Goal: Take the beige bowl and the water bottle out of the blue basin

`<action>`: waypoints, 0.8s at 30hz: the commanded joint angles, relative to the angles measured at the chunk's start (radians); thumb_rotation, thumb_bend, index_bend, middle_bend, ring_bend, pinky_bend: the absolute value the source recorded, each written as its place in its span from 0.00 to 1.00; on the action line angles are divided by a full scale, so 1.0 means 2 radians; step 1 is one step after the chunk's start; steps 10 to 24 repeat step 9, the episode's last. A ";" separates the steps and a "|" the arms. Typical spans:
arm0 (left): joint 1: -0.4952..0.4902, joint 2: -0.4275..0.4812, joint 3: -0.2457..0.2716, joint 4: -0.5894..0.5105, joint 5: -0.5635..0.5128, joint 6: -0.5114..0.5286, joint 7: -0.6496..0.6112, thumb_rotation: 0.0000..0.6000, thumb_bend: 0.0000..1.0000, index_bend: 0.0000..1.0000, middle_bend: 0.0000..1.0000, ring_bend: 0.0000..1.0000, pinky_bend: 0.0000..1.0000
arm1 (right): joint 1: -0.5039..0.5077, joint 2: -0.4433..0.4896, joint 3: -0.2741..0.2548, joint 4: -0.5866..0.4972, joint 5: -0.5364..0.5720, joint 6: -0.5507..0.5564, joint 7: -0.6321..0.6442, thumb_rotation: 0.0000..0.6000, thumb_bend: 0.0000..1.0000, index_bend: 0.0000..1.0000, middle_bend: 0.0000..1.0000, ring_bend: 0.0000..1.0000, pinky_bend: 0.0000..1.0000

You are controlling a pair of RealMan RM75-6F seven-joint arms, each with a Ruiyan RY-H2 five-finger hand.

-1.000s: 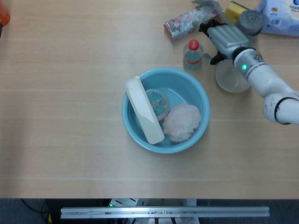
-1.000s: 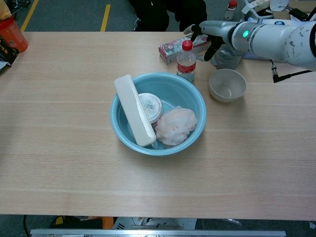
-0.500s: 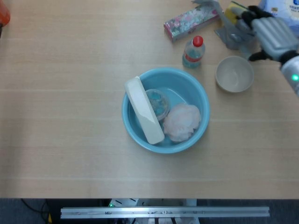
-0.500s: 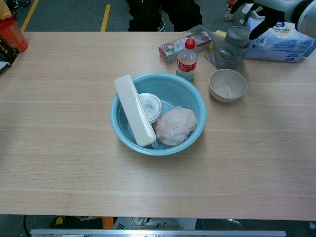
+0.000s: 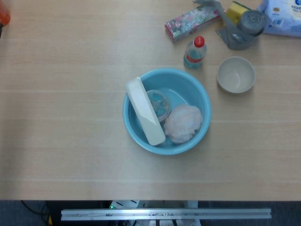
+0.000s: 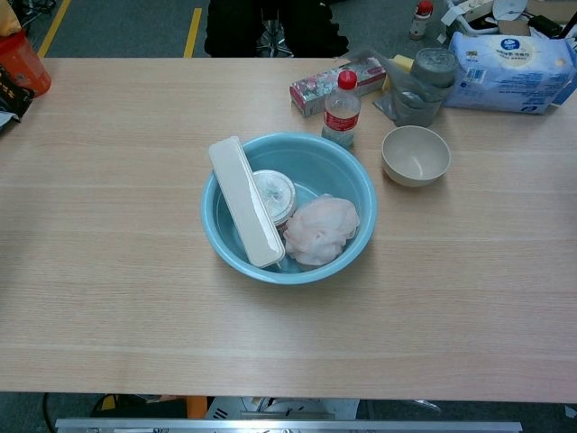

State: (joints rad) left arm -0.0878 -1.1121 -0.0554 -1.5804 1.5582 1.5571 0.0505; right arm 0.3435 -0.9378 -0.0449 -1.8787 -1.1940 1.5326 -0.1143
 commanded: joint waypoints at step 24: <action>-0.003 -0.001 -0.003 -0.006 -0.006 -0.004 0.008 1.00 0.36 0.19 0.15 0.16 0.04 | -0.105 0.001 -0.015 0.017 -0.049 0.077 0.020 1.00 0.38 0.24 0.30 0.09 0.15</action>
